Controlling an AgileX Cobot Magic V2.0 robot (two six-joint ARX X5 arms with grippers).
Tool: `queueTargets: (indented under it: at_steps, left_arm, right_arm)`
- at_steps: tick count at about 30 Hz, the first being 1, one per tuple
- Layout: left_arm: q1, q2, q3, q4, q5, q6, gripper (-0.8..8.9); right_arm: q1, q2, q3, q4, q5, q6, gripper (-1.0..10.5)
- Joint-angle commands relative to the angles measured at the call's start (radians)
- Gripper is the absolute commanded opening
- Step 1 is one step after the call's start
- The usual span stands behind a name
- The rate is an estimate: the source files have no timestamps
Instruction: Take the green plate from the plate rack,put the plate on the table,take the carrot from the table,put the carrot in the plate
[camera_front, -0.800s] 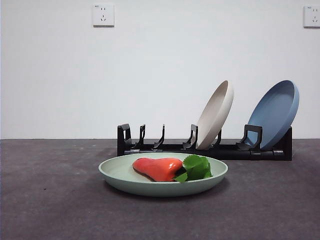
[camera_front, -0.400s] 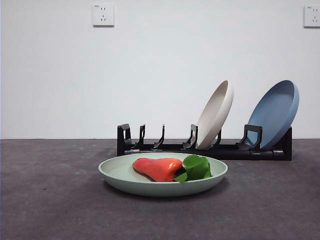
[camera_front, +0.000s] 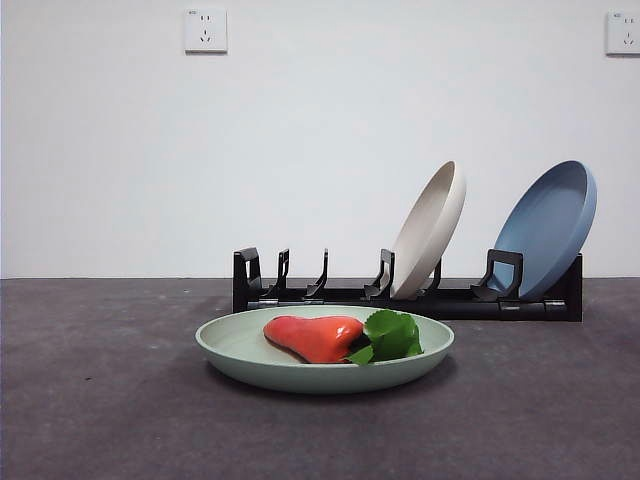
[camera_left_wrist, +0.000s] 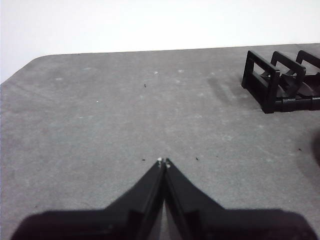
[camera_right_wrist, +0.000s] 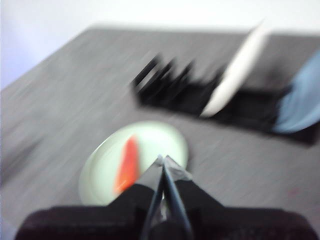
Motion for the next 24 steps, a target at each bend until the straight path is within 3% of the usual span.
queueTargets:
  at_steps: [1,5,11,24]
  left_arm:
    - [0.003,-0.003,-0.014,0.002,0.006,-0.010,-0.04]
    - [0.003,-0.003,-0.014,0.002,0.006,-0.010,-0.04]
    - [0.003,-0.003,-0.014,0.002,0.006,-0.010,-0.04]
    - [0.003,-0.003,-0.014,0.002,0.006,-0.010,-0.04]
  right_arm:
    - [-0.095,-0.065,-0.117,0.115,0.000,-0.040,0.0]
    - [-0.175,-0.185,-0.311,0.314,0.000,-0.040,0.0]
    - [-0.204,-0.330,-0.550,0.496,0.009,-0.040,0.0]
    - [-0.204,-0.459,-0.746,0.502,0.009,0.017,0.0]
